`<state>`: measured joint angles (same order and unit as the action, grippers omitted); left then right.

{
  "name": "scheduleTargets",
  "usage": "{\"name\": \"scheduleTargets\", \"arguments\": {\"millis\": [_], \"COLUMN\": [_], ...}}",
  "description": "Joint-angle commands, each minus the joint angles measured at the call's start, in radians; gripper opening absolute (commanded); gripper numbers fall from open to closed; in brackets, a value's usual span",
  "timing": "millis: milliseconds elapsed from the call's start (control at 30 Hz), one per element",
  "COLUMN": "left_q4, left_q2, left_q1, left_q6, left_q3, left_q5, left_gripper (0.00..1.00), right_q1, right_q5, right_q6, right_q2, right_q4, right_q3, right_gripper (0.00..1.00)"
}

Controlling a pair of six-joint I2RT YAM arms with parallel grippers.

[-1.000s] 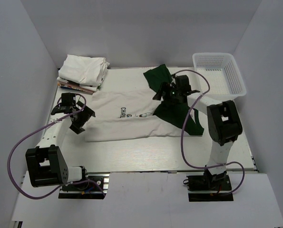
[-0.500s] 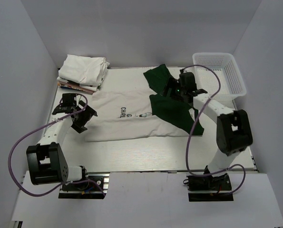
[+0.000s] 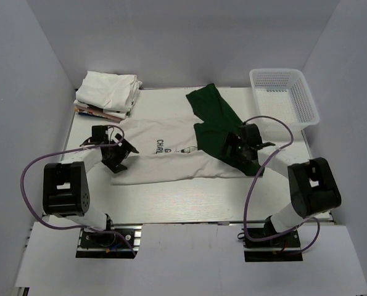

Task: Fold and stack the t-shirts

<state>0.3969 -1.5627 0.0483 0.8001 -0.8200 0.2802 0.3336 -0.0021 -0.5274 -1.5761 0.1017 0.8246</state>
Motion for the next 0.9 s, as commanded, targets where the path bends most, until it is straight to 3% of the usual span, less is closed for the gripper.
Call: {"name": "scheduleTargets", "arguments": {"millis": [0, 167, 300, 433, 533, 600, 733, 867], "left_q4": [0.045, 0.163, 0.321, 0.474, 0.397, 0.303, 0.298, 0.295], "left_q2": [0.024, 0.157, 0.36, 0.556, 0.613, 0.572, 0.283, 0.015], "left_q1": [-0.018, -0.027, -0.038, -0.047, -0.047, -0.033, -0.021, 0.01], "left_q6": [-0.013, -0.022, -0.013, 0.017, 0.028, 0.013, 0.013, 0.013], "left_q3": [0.096, 0.248, 0.314, 0.227, 0.131, 0.054, -0.172, -0.303], "left_q5": [-0.021, 0.03, -0.012, -0.082, -0.146, -0.206, -0.416, -0.417], "left_gripper": [1.0, 1.0, 1.0, 1.0, 1.0, 1.0, 1.0, 0.95], "right_q1": [-0.004, -0.002, 0.001, 0.001, 0.007, 0.008, 0.005, 0.001], "right_q5": [-0.022, -0.024, -0.033, -0.041, -0.044, -0.03, 0.048, 0.099], "right_q6": [-0.034, -0.127, -0.184, -0.116, -0.03, 0.027, 0.07, 0.083], "right_q2": [0.085, 0.241, 0.499, 0.732, 0.755, 0.729, 0.546, 0.342], "right_q4": [0.032, 0.136, 0.295, 0.397, 0.388, 0.343, 0.216, 0.142], "right_q3": [-0.125, -0.338, -0.43, -0.369, -0.262, -0.197, -0.015, 0.123], "right_gripper": [0.9, 0.9, 0.9, 0.9, 0.9, 0.9, 0.9, 0.9]}}
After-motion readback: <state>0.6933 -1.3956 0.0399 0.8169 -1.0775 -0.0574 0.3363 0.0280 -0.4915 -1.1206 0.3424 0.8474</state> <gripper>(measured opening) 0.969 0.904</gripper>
